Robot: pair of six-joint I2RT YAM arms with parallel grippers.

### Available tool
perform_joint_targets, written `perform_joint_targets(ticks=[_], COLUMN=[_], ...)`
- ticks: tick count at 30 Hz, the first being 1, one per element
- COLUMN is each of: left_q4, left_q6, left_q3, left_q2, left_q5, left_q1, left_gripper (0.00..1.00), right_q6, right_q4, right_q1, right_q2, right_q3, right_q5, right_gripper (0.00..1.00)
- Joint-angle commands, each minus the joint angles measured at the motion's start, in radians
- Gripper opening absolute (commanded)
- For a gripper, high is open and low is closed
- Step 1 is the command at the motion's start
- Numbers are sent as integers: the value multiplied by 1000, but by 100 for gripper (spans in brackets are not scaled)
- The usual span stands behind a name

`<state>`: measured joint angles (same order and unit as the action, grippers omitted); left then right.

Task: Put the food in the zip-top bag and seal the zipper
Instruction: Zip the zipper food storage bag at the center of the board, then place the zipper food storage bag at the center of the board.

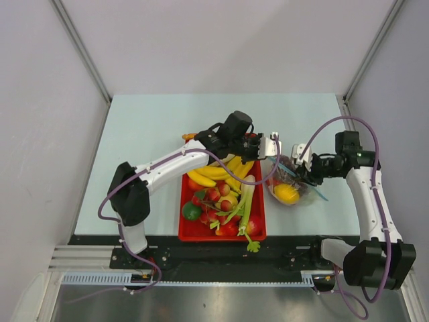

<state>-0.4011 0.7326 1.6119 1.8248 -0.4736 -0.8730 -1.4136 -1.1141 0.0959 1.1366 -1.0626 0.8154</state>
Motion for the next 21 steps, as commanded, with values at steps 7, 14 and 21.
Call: perform_joint_targets(ticks=[7, 14, 21], left_q4=[27, 42, 77], left_q6=[-64, -201, -352], left_q3=[95, 135, 198], left_q2=[-18, -27, -42], left_q5=[-2, 21, 43], left_q1=[3, 45, 115], left_gripper=[0, 77, 100], right_q6=[126, 367, 599], right_q4=[134, 359, 698], right_q1=[-61, 83, 241], right_q2=[-41, -61, 18], right_q3=[23, -7, -69], right_q5=[-130, -41, -61], right_gripper=[0, 0, 0])
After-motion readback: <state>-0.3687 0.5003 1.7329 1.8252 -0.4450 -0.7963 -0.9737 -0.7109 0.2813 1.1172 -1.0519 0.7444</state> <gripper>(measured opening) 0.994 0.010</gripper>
